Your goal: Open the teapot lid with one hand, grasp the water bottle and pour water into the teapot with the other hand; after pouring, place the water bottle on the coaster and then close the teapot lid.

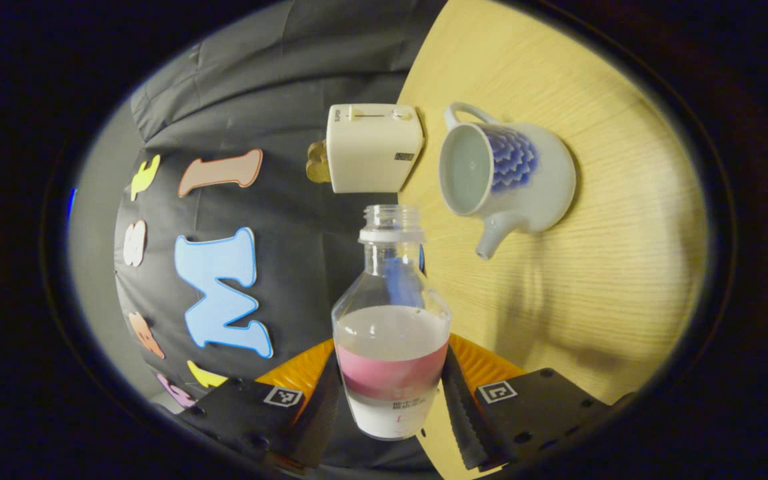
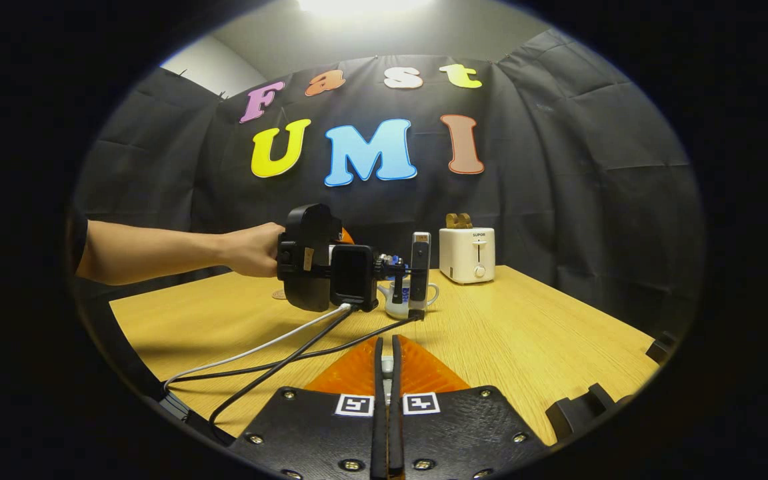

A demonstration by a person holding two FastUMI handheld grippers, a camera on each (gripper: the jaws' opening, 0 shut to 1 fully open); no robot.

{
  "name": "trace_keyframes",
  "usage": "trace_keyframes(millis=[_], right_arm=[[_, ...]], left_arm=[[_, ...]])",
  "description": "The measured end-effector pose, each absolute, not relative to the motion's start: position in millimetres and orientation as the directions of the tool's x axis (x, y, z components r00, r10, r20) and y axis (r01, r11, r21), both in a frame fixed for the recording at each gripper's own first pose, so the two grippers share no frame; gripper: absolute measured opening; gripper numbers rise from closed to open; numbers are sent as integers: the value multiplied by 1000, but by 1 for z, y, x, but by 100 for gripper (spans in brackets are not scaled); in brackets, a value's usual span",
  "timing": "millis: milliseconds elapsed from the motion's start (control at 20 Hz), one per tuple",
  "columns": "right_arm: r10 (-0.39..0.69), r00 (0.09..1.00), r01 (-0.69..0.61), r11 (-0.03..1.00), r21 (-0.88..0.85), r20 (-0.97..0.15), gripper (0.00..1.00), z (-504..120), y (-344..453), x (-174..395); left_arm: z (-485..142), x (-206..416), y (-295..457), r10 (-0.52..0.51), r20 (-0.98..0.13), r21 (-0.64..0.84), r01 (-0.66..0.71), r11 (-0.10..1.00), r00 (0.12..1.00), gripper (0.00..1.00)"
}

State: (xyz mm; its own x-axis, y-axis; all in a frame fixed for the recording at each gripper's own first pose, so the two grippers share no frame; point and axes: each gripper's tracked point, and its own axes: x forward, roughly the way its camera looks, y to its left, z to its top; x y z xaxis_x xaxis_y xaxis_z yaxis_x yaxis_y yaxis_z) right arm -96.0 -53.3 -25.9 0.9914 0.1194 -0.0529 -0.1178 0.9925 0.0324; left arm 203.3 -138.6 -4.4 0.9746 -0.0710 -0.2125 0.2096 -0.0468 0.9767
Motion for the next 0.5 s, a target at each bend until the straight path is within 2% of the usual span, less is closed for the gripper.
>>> trace_keyframes(millis=[500], right_arm=[[114,992,-112,993,38,-56,1,-27,-57,-96]], left_arm=[[1,202,-146,-66,-222,962,207,-179,973,87]])
